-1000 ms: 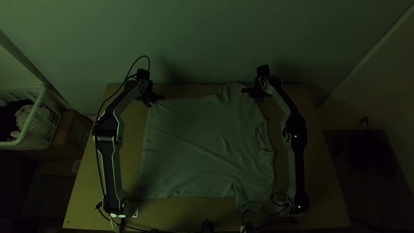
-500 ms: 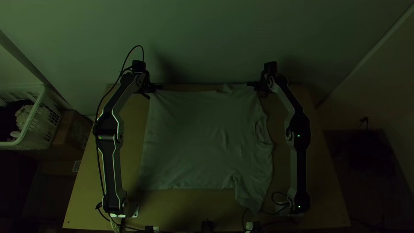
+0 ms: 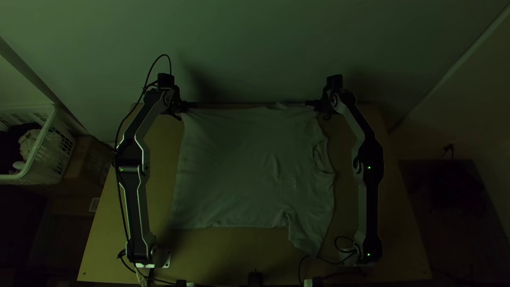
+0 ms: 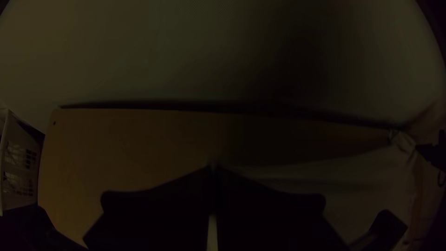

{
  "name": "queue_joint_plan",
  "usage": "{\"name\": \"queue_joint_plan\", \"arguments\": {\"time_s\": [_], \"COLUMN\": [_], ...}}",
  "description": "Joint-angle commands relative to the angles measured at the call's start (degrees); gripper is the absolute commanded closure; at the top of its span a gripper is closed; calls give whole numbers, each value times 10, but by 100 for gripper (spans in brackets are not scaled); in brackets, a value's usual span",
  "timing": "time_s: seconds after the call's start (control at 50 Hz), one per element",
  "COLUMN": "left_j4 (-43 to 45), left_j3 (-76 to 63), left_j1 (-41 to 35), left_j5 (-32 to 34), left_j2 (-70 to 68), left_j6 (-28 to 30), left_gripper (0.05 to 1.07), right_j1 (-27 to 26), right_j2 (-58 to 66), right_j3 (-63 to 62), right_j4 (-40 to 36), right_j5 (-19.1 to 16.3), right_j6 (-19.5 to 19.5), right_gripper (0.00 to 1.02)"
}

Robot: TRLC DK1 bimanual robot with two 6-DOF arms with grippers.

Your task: Fold the t-shirt

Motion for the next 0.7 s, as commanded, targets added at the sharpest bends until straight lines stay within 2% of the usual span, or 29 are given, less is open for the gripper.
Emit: {"name": "queue_joint_plan", "arguments": {"time_s": [0.0, 0.36, 0.68], "left_j4": [-9, -26, -21], "left_j3": [-21, -50, -86], "left_j1": [10, -8, -4], "left_j5": [1, 8, 10], "left_j2": [-11, -41, -91], "left_j6": [-11, -17, -20], "left_gripper": [105, 105, 105], "right_j1": [-5, -7, -3], "right_j2": [-45, -85, -121], "right_j3": [-8, -39, -96], "right_j4": [-14, -85, -92], "right_j5": [11, 11, 11], "right_j6": [-15, -37, -43], "right_gripper": [100, 100, 100]}}
